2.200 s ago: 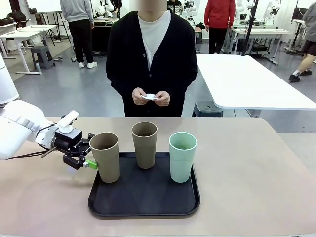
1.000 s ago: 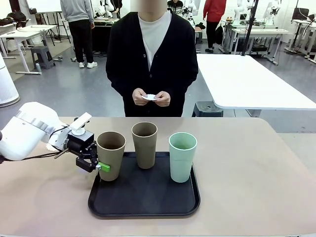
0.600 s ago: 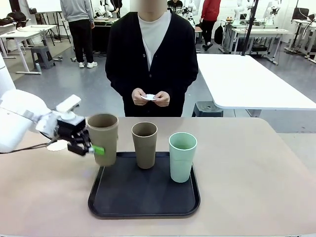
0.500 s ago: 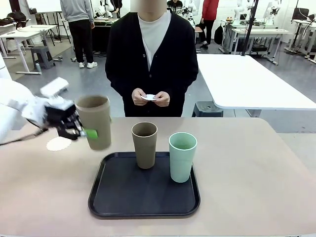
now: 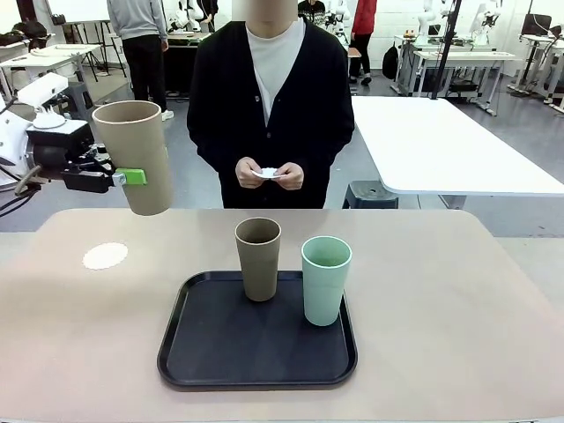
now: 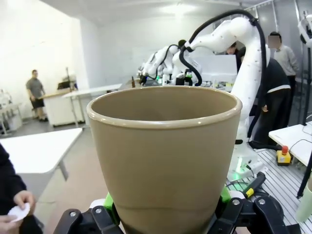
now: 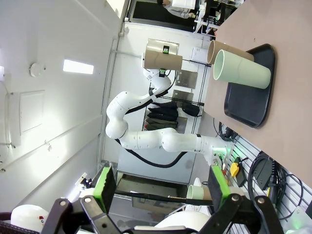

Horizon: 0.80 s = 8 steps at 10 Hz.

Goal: Place coasters on the table and set cups on them.
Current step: Pick up one Reusable plastic cup and place it on a coaster set by the human.

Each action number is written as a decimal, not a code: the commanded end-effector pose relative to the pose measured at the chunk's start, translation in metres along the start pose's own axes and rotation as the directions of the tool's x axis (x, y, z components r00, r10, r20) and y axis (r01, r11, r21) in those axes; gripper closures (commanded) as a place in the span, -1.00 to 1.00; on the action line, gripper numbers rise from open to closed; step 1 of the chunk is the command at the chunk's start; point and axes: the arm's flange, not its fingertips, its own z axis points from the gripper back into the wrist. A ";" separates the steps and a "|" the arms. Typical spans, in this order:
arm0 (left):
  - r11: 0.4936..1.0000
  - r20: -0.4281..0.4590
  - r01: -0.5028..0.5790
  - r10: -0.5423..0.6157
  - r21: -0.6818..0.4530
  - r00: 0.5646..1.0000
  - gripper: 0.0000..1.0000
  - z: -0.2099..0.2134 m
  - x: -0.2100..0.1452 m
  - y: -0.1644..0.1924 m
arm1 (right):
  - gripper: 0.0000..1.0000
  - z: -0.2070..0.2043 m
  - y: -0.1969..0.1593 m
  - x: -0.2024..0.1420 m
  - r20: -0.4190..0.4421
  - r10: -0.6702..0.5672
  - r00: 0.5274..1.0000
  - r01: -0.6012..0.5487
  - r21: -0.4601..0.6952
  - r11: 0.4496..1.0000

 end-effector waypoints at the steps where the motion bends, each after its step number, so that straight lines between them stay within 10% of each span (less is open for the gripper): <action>1: 0.999 0.019 0.023 -0.022 -0.025 1.000 1.00 -0.003 0.002 -0.002 | -1.00 0.001 0.000 -0.001 0.004 0.006 1.000 -0.006 0.005 1.000; 3: 0.999 0.019 0.023 -0.022 -0.025 1.000 1.00 -0.003 0.002 -0.002 | -1.00 0.001 0.000 -0.001 0.004 0.006 1.000 -0.006 0.005 1.000; 4: 1.000 0.007 0.004 -0.004 -0.012 1.000 -0.70 -0.002 0.000 -0.001 | -1.00 0.001 0.000 -0.001 0.004 0.006 1.000 -0.006 0.005 1.000; 8: 0.991 0.055 0.065 -0.072 0.120 0.996 -0.70 0.153 -0.055 0.064 | -1.00 0.001 0.000 -0.001 0.004 0.006 1.000 -0.006 0.005 1.000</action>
